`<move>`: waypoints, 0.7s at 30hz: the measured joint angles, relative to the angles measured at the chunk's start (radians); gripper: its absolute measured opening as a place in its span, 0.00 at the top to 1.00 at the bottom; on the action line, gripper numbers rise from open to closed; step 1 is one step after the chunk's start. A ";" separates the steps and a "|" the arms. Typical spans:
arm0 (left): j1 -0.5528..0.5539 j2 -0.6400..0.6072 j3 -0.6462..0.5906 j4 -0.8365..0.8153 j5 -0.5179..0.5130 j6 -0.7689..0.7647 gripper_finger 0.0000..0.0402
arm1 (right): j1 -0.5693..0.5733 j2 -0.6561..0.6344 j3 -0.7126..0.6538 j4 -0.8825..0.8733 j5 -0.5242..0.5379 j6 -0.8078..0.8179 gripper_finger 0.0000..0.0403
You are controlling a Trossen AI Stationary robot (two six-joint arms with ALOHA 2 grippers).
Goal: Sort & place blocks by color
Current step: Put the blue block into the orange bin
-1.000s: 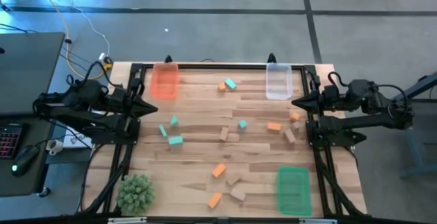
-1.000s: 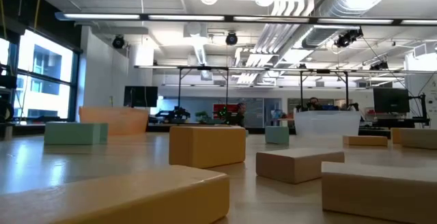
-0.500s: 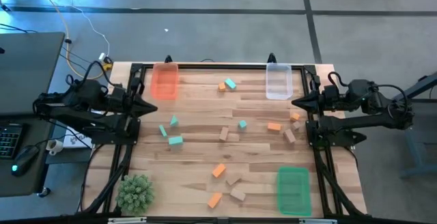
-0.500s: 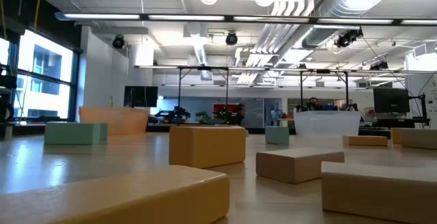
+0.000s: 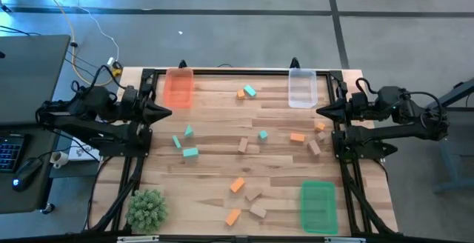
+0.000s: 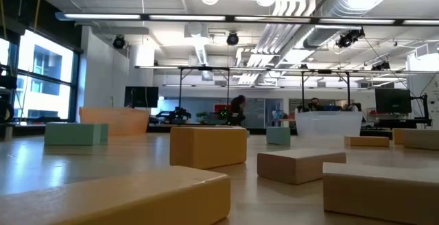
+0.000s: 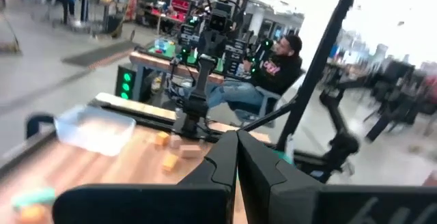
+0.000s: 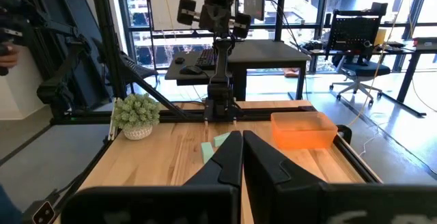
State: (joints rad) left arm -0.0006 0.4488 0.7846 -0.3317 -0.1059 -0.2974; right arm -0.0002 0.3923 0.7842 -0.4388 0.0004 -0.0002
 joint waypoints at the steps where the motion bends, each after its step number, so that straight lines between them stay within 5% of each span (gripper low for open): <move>1: 0.000 0.000 0.000 0.000 0.000 -0.046 1.00 | 0.000 0.000 0.000 0.000 0.000 0.000 1.00; 6: 0.000 0.000 0.000 0.000 -0.001 -0.168 1.00 | 0.000 0.000 0.000 0.000 0.000 0.000 1.00; 21: 0.000 0.000 0.000 0.000 0.008 -0.162 1.00 | 0.000 0.000 0.000 0.000 0.000 0.000 1.00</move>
State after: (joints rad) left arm -0.0004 0.4488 0.7849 -0.3317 -0.0979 -0.4592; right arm 0.0002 0.3923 0.7845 -0.4385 0.0006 0.0002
